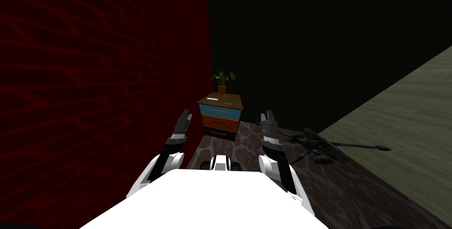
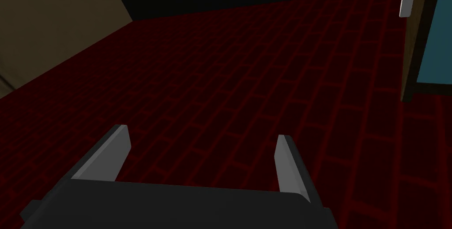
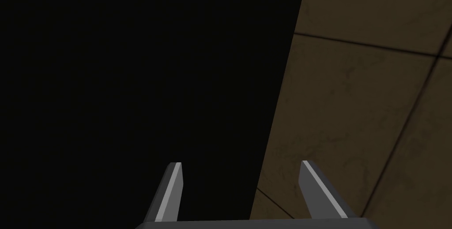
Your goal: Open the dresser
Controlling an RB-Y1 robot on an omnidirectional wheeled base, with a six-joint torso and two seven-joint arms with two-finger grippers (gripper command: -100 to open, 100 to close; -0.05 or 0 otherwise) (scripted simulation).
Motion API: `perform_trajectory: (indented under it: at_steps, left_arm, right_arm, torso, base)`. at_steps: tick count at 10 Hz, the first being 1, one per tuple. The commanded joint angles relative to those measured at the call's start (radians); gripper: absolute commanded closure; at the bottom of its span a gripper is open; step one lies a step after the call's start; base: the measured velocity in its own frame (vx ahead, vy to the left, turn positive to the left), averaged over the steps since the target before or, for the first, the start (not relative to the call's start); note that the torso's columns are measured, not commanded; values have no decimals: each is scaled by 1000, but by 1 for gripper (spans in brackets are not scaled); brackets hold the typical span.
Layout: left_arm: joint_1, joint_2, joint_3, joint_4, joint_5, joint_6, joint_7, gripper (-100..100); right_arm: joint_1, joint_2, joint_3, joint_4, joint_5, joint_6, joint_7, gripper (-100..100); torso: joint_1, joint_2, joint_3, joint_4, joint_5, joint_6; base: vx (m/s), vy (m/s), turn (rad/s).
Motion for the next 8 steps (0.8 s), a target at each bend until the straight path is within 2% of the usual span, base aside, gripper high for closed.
perform_trajectory:
  at_steps: [1, 8]
  left_arm:
    - [-14, 24, -2, 52, -5, -11, -6, -100]
    - [-61, 35, -15, 206, -22, -46, -27, -100]
  right_arm:
    - [0, 0, 0, 0, 0, 0, 0, 0]
    - [0, 0, 0, 0, 0, 0, 0, 0]
  torso:
    - [0, 2, 1, 0, 0, 0]
    - [0, 2, 1, 1, 0, 0]
  base:
    - [71, -18, -32]
    - [71, -12, -30]
